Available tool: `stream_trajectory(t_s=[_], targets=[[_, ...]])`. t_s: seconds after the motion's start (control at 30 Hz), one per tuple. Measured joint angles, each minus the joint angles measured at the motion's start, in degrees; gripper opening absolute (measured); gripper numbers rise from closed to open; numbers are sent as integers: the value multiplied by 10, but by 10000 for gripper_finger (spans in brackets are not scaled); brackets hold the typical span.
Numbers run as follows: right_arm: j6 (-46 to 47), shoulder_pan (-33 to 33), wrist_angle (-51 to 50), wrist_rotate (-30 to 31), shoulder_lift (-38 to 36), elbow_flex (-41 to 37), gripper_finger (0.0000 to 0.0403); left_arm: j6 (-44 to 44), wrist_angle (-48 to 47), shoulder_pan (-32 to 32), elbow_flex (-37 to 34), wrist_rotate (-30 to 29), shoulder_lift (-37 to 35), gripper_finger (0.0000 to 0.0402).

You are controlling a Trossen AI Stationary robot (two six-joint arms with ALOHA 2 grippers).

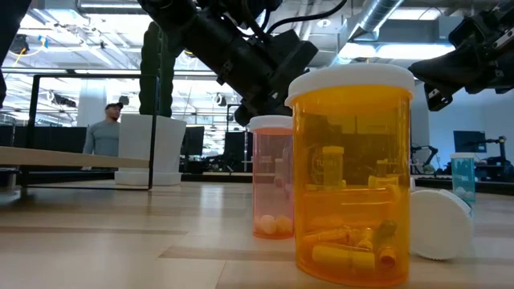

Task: Pick and place medicine bottles onto shelf by color
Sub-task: Put the blue pill bottle on the shelf

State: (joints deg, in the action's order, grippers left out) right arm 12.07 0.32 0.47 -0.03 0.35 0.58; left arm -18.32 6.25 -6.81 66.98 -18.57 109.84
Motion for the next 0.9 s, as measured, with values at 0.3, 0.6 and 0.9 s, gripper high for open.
stream_trajectory(t_s=[0.3, 0.6, 0.9], targets=[[0, 0, 0, 0, 0, 0, 56, 5, -10, 0, 0, -2, 0, 193], [0, 0, 0, 0, 0, 0, 56, 5, -16, 0, 0, 1, 0, 193], [0, 0, 0, 0, 0, 0, 56, 5, -29, 0, 1, 6, 0, 193]])
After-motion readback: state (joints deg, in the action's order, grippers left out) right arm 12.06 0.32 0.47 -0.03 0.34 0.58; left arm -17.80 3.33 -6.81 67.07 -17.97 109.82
